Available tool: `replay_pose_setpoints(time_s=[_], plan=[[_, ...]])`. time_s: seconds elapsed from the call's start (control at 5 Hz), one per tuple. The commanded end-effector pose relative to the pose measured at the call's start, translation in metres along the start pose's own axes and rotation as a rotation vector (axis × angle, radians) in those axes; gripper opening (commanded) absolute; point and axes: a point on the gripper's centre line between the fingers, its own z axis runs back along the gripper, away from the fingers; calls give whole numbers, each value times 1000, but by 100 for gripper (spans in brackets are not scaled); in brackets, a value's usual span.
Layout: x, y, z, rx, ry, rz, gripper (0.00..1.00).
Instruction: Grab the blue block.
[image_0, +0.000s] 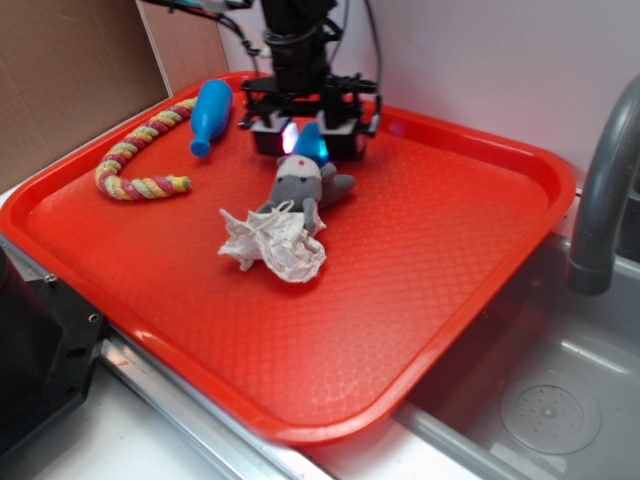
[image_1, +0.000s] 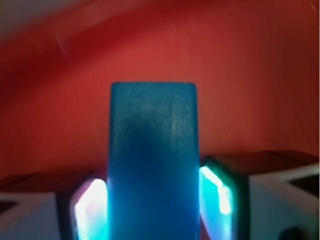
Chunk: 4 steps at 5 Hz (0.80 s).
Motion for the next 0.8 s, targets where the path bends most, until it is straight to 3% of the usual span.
replay_pose_setpoints(time_s=[0.0,0.2,0.6], plan=[[-43,24,89,-32,-33,-113,0],[-66,36,135,-28,13,-156,0],[-106,46,219,-66,-101,-201,0]])
